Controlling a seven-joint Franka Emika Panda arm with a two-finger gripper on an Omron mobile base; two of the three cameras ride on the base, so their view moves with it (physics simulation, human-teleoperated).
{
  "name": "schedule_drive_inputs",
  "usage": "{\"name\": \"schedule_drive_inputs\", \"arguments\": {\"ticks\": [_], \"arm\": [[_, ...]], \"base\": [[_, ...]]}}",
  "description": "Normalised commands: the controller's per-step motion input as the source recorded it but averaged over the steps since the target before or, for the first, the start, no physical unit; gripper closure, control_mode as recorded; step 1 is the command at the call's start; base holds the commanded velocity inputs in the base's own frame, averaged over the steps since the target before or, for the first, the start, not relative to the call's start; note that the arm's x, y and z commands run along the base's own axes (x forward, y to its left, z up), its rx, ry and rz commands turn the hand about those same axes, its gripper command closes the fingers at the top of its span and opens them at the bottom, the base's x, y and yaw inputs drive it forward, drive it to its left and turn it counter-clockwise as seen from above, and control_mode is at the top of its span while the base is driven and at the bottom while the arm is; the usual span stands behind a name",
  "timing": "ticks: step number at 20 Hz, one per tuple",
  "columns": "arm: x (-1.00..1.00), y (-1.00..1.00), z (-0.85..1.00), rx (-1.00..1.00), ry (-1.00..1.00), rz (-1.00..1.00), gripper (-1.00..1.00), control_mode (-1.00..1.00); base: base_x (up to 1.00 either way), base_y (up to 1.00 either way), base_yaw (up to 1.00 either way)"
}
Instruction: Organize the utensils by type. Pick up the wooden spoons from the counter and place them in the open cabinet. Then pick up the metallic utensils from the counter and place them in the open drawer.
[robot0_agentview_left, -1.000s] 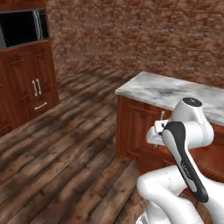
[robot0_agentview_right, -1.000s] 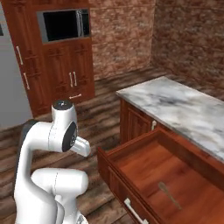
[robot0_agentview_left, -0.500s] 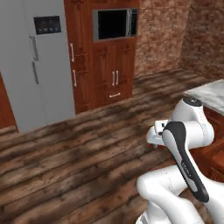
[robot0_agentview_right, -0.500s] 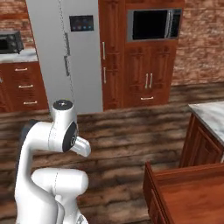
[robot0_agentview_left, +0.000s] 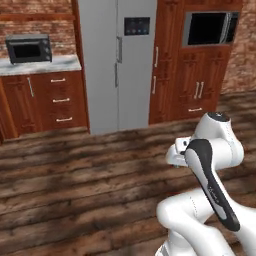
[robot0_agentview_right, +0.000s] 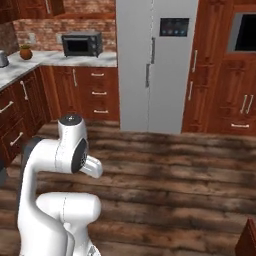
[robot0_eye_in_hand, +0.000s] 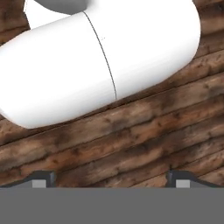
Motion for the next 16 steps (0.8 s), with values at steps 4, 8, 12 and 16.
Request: {"name": "schedule_drive_inputs", "arguments": {"ticks": [4, 8, 12, 16], "arm": [[0.00, 0.00, 0.00, 0.00, 0.00, 0.00, -1.00, 1.00], [0.00, 0.00, 0.00, 0.00, 0.00, 0.00, -1.00, 1.00], [0.00, 0.00, 0.00, 0.00, 0.00, 0.00, -1.00, 1.00], [0.00, 0.00, 0.00, 0.00, 0.00, 0.00, -1.00, 1.00]], "base": [[0.63, 0.78, 0.26], [0.86, 0.54, 0.24], [1.00, 0.38, 0.26], [1.00, 0.18, 0.33]]}}
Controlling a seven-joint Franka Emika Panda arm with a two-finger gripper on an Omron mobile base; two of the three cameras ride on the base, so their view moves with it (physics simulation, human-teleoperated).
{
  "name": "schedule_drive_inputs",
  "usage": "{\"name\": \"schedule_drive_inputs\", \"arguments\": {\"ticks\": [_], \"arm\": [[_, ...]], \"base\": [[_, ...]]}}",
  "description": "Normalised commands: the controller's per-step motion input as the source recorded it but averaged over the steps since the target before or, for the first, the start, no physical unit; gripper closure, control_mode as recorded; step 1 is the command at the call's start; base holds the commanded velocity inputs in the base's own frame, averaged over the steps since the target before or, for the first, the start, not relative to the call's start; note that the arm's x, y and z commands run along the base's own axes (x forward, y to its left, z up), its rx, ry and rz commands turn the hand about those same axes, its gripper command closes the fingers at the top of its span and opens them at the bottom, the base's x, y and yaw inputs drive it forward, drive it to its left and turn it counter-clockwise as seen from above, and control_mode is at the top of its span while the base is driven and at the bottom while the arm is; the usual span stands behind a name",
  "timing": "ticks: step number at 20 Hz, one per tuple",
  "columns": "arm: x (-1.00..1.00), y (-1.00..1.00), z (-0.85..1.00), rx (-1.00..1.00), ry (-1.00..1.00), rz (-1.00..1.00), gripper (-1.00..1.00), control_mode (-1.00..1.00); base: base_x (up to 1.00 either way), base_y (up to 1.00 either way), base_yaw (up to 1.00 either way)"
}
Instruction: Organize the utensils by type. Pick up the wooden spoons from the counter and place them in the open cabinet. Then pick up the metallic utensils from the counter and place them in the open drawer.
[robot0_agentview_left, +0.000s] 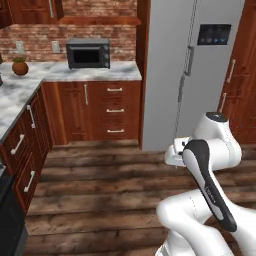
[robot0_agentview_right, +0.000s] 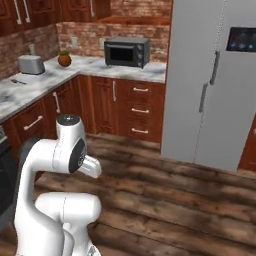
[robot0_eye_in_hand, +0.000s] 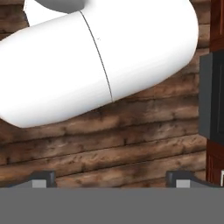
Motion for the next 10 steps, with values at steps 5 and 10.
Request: {"name": "schedule_drive_inputs", "arguments": {"ticks": [5, 10], "arm": [[0.00, 0.00, 0.00, 0.00, 0.00, 0.00, -1.00, 1.00], [0.00, 0.00, 0.00, 0.00, 0.00, 0.00, -1.00, 1.00]], "base": [[1.00, 0.17, 0.35], [1.00, 0.06, 0.34]]}}
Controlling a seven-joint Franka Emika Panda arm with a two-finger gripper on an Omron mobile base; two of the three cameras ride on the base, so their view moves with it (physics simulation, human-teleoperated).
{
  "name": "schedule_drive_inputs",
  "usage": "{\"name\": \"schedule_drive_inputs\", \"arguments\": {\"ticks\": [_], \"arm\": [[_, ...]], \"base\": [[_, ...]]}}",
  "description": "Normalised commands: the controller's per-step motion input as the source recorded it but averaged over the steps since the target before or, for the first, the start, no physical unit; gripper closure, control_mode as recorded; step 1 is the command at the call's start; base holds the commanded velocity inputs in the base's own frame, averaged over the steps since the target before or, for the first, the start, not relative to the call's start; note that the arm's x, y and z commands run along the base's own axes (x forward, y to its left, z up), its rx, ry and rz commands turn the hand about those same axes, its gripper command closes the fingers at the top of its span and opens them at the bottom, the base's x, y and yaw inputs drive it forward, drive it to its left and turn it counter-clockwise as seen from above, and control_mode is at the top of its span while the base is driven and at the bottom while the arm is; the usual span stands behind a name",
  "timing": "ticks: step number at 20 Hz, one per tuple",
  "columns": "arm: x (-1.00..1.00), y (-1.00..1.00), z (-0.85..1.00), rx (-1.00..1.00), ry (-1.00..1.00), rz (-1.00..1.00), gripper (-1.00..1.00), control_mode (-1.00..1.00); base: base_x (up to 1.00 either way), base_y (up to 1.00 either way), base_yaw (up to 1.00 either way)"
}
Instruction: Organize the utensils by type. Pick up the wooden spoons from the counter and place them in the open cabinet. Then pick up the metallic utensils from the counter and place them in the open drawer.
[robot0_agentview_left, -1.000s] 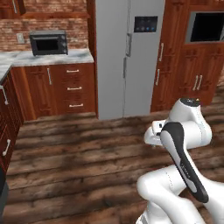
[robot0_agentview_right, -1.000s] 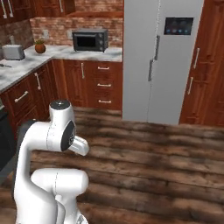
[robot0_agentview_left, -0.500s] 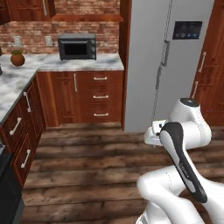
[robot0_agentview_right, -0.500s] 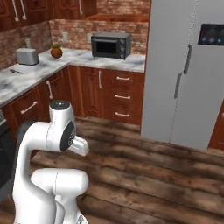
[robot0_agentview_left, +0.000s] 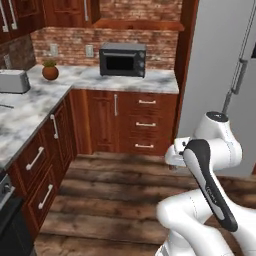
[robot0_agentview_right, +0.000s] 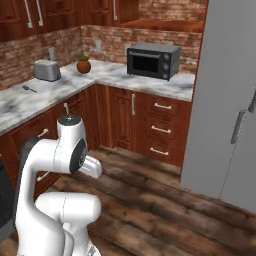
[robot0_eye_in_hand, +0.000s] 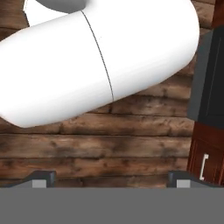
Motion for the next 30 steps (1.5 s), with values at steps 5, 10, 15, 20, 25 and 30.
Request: {"name": "schedule_drive_inputs", "arguments": {"ticks": [5, 10, 15, 20, 25, 30], "arm": [[0.00, 0.00, 0.00, 0.00, 0.00, 0.00, -1.00, 1.00], [0.00, 0.00, 0.00, 0.00, 0.00, 0.00, -1.00, 1.00], [0.00, 0.00, 0.00, 0.00, 0.00, 0.00, -1.00, 1.00], [0.00, 0.00, 0.00, 0.00, 0.00, 0.00, -1.00, 1.00], [0.00, 0.00, 0.00, 0.00, 0.00, 0.00, -1.00, 1.00], [0.00, 0.00, 0.00, 0.00, 0.00, 0.00, -1.00, 1.00]], "base": [[0.90, 0.00, 0.41], [0.80, 0.00, 0.41], [0.80, 0.00, 0.41], [0.75, 0.00, 0.44], [0.84, -0.01, 0.43], [0.82, -0.13, 0.41]]}}
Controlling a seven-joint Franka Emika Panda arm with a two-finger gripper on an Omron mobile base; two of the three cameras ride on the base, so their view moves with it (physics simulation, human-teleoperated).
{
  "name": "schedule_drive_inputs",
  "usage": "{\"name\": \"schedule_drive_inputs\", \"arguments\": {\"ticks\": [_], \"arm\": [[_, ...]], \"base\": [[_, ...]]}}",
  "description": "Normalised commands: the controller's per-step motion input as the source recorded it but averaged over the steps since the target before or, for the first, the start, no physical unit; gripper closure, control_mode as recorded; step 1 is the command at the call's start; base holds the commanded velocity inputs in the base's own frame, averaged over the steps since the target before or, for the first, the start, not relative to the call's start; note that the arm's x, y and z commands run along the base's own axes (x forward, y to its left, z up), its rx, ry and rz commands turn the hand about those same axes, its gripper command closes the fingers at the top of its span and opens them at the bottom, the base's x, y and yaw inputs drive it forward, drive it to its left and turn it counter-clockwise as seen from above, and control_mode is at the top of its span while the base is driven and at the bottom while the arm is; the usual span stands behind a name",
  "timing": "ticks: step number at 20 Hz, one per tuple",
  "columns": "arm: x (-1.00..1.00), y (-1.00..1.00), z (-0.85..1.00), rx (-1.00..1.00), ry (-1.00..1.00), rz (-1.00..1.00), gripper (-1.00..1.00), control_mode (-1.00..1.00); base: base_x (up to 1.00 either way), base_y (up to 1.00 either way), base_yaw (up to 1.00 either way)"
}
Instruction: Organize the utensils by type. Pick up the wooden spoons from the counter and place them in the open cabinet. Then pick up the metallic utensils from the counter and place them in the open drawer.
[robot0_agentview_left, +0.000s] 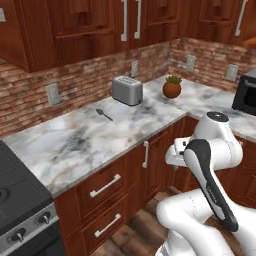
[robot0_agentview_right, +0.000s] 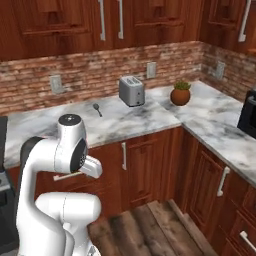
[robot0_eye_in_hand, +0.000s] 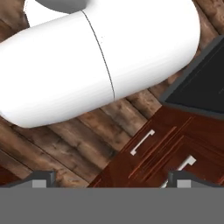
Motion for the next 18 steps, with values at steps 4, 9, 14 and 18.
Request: {"name": "schedule_drive_inputs", "arguments": {"ticks": [4, 9, 14, 18], "arm": [[0.00, 0.00, 0.00, 0.00, 0.00, 0.00, -1.00, 1.00], [0.00, 0.00, 0.00, 0.00, 0.00, 0.00, -1.00, 1.00], [0.00, 0.00, 0.00, 0.00, 0.00, 0.00, -1.00, 1.00], [0.00, 0.00, 0.00, 0.00, 0.00, 0.00, -1.00, 1.00]], "base": [[0.80, -0.31, 0.39], [0.75, -0.34, 0.38], [0.71, -0.27, 0.33], [0.62, -0.20, 0.29]]}}
